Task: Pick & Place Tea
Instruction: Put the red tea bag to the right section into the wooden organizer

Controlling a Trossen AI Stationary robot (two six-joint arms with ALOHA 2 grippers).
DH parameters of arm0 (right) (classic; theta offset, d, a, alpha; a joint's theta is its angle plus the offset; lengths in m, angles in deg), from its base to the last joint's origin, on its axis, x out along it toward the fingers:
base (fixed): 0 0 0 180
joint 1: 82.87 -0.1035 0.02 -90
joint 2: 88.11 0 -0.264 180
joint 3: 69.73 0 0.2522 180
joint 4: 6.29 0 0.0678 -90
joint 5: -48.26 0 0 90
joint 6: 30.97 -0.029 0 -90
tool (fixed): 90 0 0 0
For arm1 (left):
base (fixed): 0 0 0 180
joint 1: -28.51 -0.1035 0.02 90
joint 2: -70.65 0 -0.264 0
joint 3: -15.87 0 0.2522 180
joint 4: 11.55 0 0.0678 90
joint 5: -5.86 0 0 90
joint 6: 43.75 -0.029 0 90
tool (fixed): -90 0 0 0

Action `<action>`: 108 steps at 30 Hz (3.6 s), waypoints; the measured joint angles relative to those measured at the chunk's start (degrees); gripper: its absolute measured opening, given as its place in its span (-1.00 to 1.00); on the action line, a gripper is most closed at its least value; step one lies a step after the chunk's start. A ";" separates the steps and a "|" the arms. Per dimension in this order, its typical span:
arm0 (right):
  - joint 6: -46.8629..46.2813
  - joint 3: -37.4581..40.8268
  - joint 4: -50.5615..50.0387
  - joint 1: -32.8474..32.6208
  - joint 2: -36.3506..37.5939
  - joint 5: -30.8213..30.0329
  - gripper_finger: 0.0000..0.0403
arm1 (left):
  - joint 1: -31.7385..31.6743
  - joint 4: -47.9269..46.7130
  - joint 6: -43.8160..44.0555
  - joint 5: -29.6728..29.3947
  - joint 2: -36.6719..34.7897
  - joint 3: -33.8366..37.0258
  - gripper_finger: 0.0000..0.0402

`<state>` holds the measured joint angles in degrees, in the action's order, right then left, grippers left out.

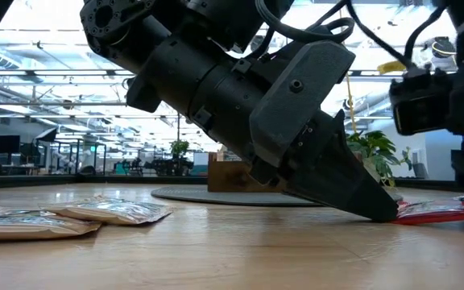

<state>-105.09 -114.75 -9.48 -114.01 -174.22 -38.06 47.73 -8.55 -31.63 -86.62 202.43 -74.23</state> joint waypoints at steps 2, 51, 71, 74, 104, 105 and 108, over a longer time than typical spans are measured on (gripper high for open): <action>-0.23 -0.07 2.30 0.73 -1.49 1.62 -0.33 | 0.00 0.00 -0.21 -0.04 0.00 0.00 -0.90; 26.69 -2.41 1.86 3.10 9.36 -2.20 -1.00 | 9.90 -21.01 -9.38 -3.51 -9.56 0.15 -0.89; 73.09 -31.35 -57.71 27.40 17.66 -20.15 -1.00 | 11.06 -19.63 -6.07 -5.55 -9.66 0.15 -0.89; 77.52 -30.50 -57.52 30.84 16.45 -19.92 -1.00 | 11.23 -19.22 -5.95 -5.57 -9.70 0.32 -0.89; 86.81 -26.82 -51.10 38.24 -0.16 -15.43 -1.00 | 11.45 -19.58 -4.55 -5.57 -9.75 0.46 -0.89; 86.83 -26.82 -51.08 38.24 -0.18 -15.43 -1.00 | 11.45 -19.58 -4.68 -5.57 -9.75 0.47 -0.89; 86.83 -26.80 -50.45 38.24 -0.10 -15.43 -1.00 | 11.45 -19.65 -5.60 -6.20 -9.75 0.48 -0.89</action>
<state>-18.26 -141.55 -59.94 -75.77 -174.32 -53.49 59.18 -28.20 -37.23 -92.82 192.69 -73.75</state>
